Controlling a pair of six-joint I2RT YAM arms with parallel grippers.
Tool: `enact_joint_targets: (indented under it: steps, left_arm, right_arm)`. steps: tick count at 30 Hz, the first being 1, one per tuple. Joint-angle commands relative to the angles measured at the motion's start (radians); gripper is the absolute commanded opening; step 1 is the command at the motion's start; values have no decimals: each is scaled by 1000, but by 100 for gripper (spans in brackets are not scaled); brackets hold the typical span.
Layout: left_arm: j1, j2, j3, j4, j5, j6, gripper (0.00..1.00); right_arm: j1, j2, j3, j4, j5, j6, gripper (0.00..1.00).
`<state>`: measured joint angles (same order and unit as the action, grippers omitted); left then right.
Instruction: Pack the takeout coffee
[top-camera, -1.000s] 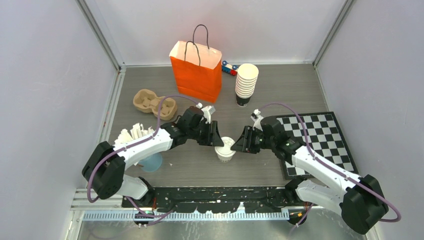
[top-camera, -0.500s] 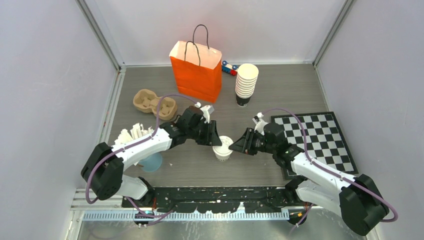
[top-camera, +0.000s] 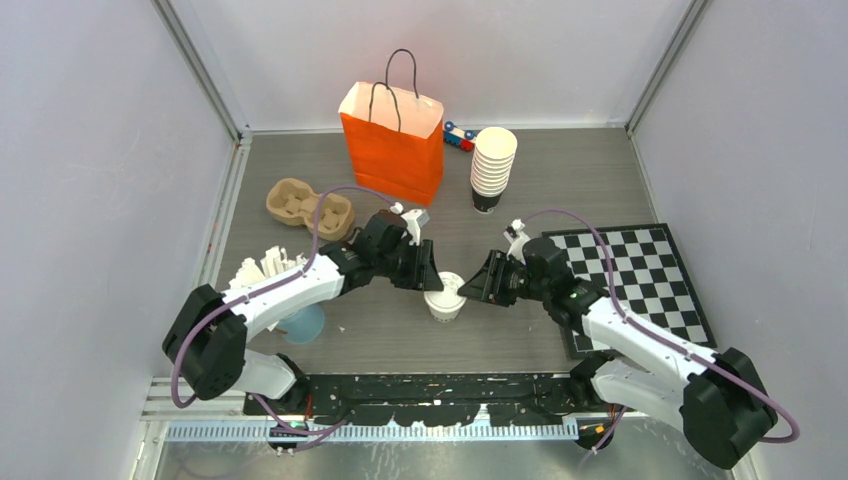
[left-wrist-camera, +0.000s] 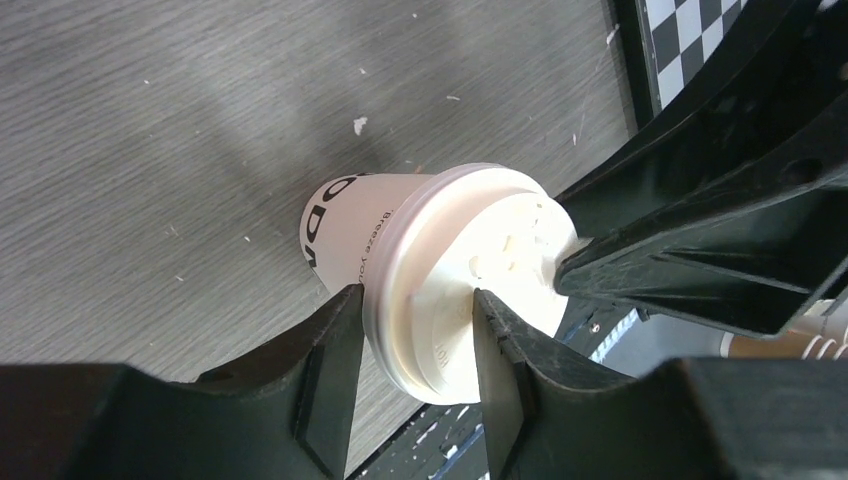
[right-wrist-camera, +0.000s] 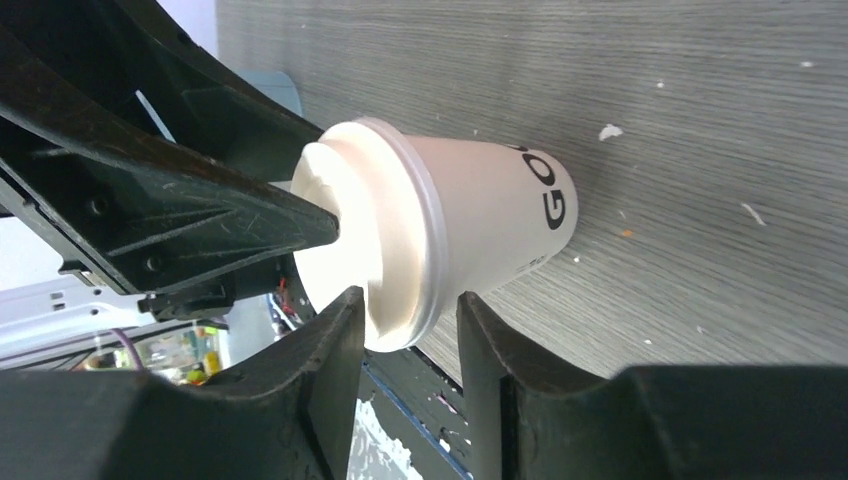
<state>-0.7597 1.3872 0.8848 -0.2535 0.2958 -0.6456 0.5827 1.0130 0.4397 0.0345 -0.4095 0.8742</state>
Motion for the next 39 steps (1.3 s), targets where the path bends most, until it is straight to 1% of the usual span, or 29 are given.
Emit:
enact_joint_targets:
  steps: [1,2,5,8,9,10,15,18,19,20,21,23,24,25,28,34,39]
  left_arm:
    - [-9,-5,60,-62,47,37,46]
    - [-9,-6,73,-66,52,39,47]
    - [-9,-7,119,-92,50,55,51]
    - [-9,-11,167,-131,36,81,57]
    - [-9,-15,187,-153,23,95,59]
    - [-9,-20,209,-176,5,108,61]
    - [-8,-79,336,-326,-138,181,69]
    - [-7,-142,381,-402,-221,217,77]
    - [-7,-170,389,-426,-240,228,81]
    - [-8,-201,392,-445,-257,241,91]
    - [-7,-233,390,-460,-266,250,99]
    - [-7,-298,374,-482,-267,268,100]
    - [-7,-344,363,-488,-262,271,100]
    - [-7,-367,348,-493,-250,276,100]
    - [-7,-468,281,-500,-208,282,100]
    - [-8,-628,140,-489,-186,311,100]
    - [-9,-697,87,-476,-185,357,100]
  right_arm:
    - [3,-69,171,-310,105,-113,47]
    - [3,-75,207,-359,114,-131,49]
    - [4,-73,299,-458,125,-191,61]
    - [10,-68,364,-525,127,-251,71]
    - [16,-70,380,-543,137,-263,76]
    - [23,-70,398,-562,155,-275,79]
    - [100,-57,487,-625,281,-339,82]
    - [180,-17,537,-647,373,-369,83]
    - [214,-2,551,-655,417,-378,83]
    - [243,14,566,-660,464,-387,83]
    - [267,33,579,-663,493,-394,83]
    - [303,68,599,-661,531,-411,84]
    - [328,88,613,-662,551,-431,88]
    - [347,106,621,-667,582,-447,89]
    - [388,169,660,-679,651,-487,90]
    - [421,260,694,-673,667,-521,90]
    - [445,299,702,-667,693,-539,90]
